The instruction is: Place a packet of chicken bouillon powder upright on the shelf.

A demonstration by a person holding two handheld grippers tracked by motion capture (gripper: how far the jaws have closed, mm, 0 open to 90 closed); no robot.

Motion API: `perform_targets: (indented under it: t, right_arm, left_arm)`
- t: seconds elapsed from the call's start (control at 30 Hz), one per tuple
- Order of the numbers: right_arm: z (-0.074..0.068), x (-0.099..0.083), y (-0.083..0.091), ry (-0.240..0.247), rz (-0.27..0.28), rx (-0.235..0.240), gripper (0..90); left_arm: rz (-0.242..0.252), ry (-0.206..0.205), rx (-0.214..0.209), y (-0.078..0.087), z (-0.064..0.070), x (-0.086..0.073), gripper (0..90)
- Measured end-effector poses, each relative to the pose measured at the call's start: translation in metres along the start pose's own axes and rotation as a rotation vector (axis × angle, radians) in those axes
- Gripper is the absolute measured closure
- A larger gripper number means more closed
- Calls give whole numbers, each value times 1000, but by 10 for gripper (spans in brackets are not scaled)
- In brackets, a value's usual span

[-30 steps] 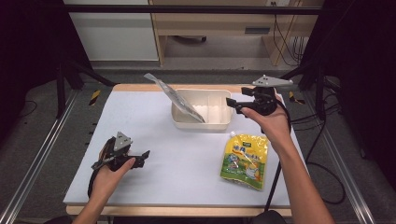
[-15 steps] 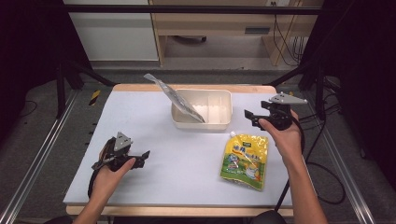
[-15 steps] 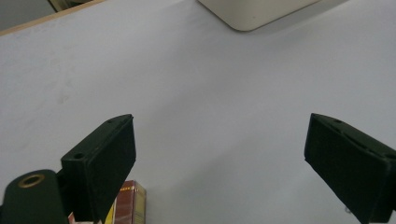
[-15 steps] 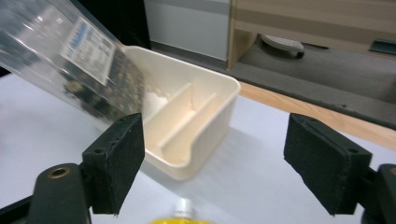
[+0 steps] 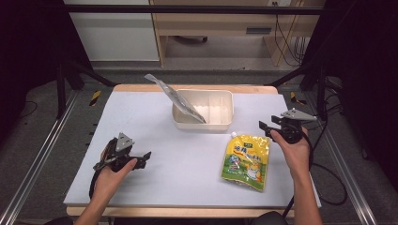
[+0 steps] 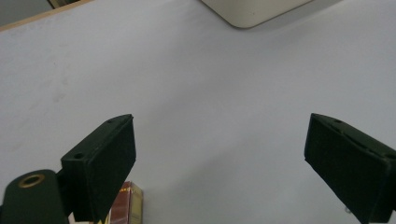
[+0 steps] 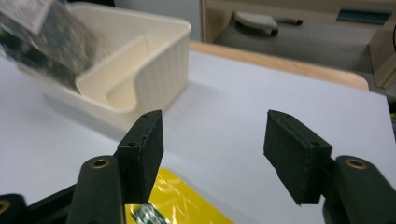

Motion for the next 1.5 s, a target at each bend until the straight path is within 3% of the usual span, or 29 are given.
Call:
perform_targets:
  t: [0.23,0.43,0.57,1.03,1.3,1.5]
  right_arm:
    - [6,-23,-18,-26,-109,9,448]
    - [3,-32,-22,-45,-151,29,440]
    - [5,-40,-27,-53,-187,17,417]
    - [7,-51,-37,-98,-258,67,406]
    - [6,-53,-37,-98,-269,92,486]
    - [1,-51,-32,-97,-254,104,610]
  left_arm:
    - [-2,-13,-9,-1,3,2,88]
    - [-1,-11,-13,0,2,2,88]
    - [6,-4,-17,1,2,2,88]
    - [10,6,-28,1,1,2,88]
    - [13,18,-34,1,-1,2,88]
    - [13,19,-38,1,0,2,88]
Point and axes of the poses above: each handheld gripper's, and its own axes: y roughly backward along the jaws, x roughly out of its top, z roughly to its right, the point moved 1 cm from there along -y, roughly forward along the jaws, and after that the axes turned 7 degrees about -z, right-handed, at the moved point
